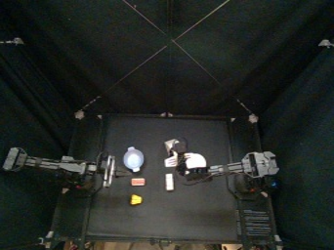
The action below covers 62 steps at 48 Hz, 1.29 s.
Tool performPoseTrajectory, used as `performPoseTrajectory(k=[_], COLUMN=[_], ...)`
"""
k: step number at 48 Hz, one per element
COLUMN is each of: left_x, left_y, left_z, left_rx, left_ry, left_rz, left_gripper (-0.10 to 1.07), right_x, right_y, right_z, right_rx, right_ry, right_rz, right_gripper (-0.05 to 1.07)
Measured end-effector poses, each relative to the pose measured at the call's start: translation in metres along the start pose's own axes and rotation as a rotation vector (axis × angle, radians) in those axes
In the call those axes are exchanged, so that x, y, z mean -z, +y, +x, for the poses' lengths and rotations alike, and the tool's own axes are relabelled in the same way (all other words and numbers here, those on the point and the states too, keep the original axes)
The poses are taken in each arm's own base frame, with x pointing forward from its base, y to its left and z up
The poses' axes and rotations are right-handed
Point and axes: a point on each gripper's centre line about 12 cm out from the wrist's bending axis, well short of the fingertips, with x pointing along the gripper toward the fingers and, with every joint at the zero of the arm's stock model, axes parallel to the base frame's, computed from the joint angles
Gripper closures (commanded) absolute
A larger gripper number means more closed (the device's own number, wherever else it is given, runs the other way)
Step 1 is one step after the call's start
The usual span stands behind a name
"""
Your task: Grab cleaver
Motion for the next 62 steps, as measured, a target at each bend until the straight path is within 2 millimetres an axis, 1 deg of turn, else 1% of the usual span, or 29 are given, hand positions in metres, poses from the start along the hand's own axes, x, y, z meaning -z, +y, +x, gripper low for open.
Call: performPoseTrajectory(k=[9,29,62], left_x=[0.000,0.000,0.000], left_y=[0.000,0.000,0.000], left_z=[0.000,0.000,0.000], left_rx=[0.000,0.000,0.000], left_ry=[0.000,0.000,0.000], left_rz=[0.000,0.000,0.000], left_gripper=[1.00,1.00,1.00], right_x=[-0.002,-0.009,-0.010], right_y=[-0.005,-0.003,-0.003], right_z=[0.006,0.013,0.014], right_rx=[0.023,-0.009,-0.011], right_ry=[0.034,0.043,0.045], right_rz=[-0.027,-0.004,-0.003], right_gripper=[0.34,0.34,0.34])
